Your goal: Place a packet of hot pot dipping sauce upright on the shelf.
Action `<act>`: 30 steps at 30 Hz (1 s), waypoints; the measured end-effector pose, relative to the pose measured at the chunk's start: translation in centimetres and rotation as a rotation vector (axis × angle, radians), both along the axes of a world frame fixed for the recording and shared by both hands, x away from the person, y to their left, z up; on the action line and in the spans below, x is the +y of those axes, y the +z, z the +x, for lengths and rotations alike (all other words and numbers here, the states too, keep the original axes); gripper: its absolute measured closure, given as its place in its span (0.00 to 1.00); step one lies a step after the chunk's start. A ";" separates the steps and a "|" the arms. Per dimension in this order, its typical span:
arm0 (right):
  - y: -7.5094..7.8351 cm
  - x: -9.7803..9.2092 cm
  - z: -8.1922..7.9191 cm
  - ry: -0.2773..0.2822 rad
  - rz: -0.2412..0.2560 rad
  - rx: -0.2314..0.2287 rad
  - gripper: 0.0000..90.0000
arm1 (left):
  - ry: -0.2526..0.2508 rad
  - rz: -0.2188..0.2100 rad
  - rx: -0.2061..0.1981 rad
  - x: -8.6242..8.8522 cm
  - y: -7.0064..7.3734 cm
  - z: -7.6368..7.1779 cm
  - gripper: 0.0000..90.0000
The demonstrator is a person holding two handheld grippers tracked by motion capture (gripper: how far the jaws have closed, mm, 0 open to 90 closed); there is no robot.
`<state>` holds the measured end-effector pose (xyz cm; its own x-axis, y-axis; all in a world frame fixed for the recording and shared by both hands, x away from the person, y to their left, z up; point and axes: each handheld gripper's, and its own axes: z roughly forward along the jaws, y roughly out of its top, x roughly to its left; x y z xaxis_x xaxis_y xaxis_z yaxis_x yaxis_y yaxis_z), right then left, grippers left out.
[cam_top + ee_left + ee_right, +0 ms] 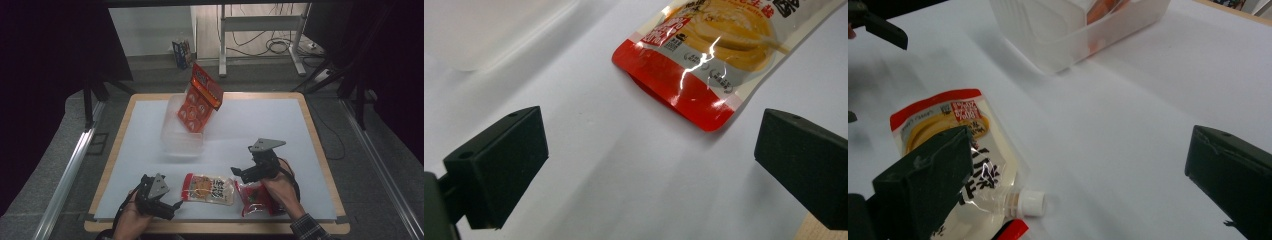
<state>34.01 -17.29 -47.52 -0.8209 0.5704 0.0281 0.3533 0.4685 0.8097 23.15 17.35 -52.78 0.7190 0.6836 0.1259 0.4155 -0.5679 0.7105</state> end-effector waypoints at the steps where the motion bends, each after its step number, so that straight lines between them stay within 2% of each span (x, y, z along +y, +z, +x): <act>1: -0.2 -0.1 -0.2 0.004 0.005 0.003 0.00 | 0.000 0.000 0.001 0.0 0.0 0.0 0.01; 5: -0.5 -0.2 -0.9 0.003 -0.029 -0.015 0.00 | 0.007 -0.014 0.006 0.1 0.0 0.0 0.01; 9: -0.6 -0.6 -1.7 -0.001 -0.022 -0.008 0.00 | -0.001 -0.046 0.045 0.2 0.1 0.1 0.02; 17: -0.4 -2.8 -3.5 -0.046 -0.042 -0.014 0.00 | -0.005 -0.043 0.066 -0.1 0.3 0.0 0.03; 22: -0.6 -4.8 -4.3 -0.091 -0.034 -0.004 0.00 | -0.019 -0.070 0.066 -0.7 0.7 0.2 0.05; 24: -0.6 -5.6 -4.6 -0.109 -0.022 -0.002 0.00 | -0.033 -0.077 0.058 -1.1 0.8 0.3 0.06; 27: -0.7 -6.6 -5.1 -0.136 -0.034 -0.004 0.00 | -0.056 -0.083 0.035 -1.8 1.1 0.3 0.09; 30: -0.7 -7.5 -5.5 -0.156 -0.035 0.000 0.00 | -0.080 -0.108 0.026 -2.6 1.4 0.4 0.13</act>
<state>28.50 -24.80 -48.25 -0.7219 0.6919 0.0057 0.4239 0.4358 0.7940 23.56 14.78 -51.37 0.7737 0.6326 0.0350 0.3911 -0.5204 0.7591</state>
